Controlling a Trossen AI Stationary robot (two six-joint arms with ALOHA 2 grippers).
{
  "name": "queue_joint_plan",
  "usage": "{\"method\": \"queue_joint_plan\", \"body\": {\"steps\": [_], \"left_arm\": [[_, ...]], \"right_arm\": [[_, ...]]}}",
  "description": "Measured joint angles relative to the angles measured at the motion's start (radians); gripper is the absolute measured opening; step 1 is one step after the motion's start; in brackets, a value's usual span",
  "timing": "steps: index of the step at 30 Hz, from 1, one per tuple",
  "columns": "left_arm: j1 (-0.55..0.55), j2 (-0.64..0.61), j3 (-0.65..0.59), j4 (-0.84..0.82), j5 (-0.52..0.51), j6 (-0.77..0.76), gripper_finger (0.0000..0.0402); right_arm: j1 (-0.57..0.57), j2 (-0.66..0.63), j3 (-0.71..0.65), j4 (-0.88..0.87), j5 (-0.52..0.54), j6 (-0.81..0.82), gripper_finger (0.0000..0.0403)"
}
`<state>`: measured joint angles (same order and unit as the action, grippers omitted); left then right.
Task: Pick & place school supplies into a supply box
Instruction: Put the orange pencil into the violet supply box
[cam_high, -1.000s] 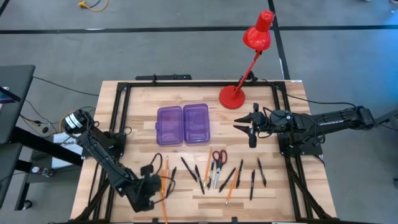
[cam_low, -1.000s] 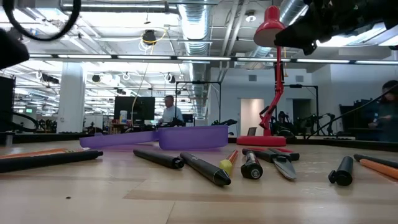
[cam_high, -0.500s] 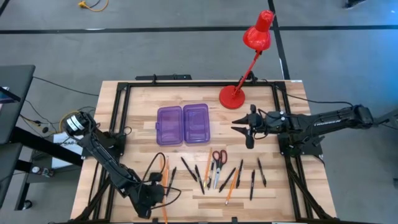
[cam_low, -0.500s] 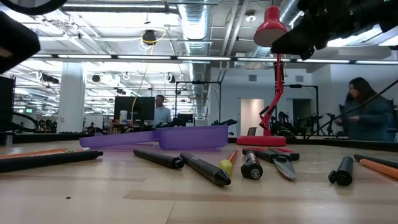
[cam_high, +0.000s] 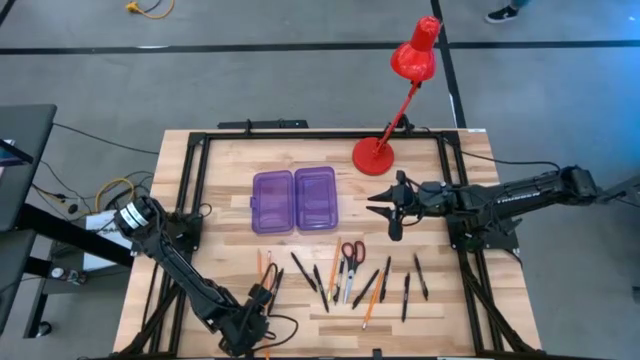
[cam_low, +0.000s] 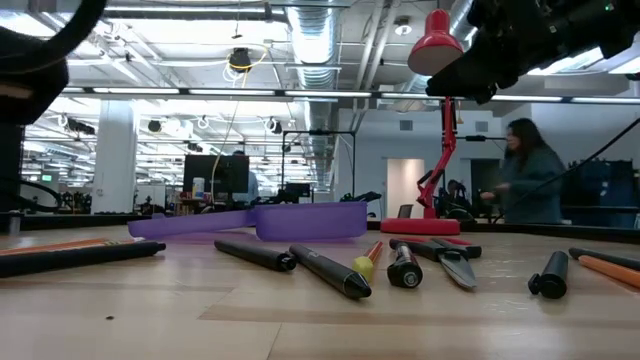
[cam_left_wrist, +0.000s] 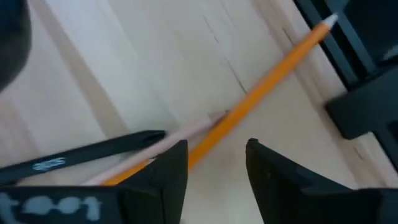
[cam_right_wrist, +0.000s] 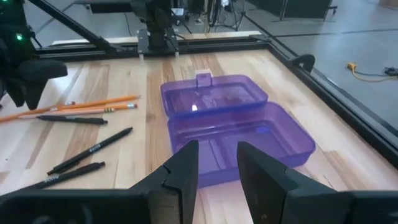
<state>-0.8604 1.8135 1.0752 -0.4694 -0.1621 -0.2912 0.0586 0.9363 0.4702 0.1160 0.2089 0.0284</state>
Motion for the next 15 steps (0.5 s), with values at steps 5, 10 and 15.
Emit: {"method": "queue_joint_plan", "body": {"steps": [5,10,15], "left_arm": [[0.006,0.001,0.003,-0.002,-0.002,0.027,0.0132],[0.017,0.008,0.001,-0.009,0.016,0.078,0.0123],[0.039,0.008,0.001,-0.003,0.007,0.128,0.0119]], "right_arm": [[0.000,0.000,0.000,-0.001,0.000,0.000,0.0107],[0.000,0.000,0.000,-0.003,0.000,0.000,0.0107],[0.000,0.000,0.000,-0.005,0.000,0.000,0.0107]]}}
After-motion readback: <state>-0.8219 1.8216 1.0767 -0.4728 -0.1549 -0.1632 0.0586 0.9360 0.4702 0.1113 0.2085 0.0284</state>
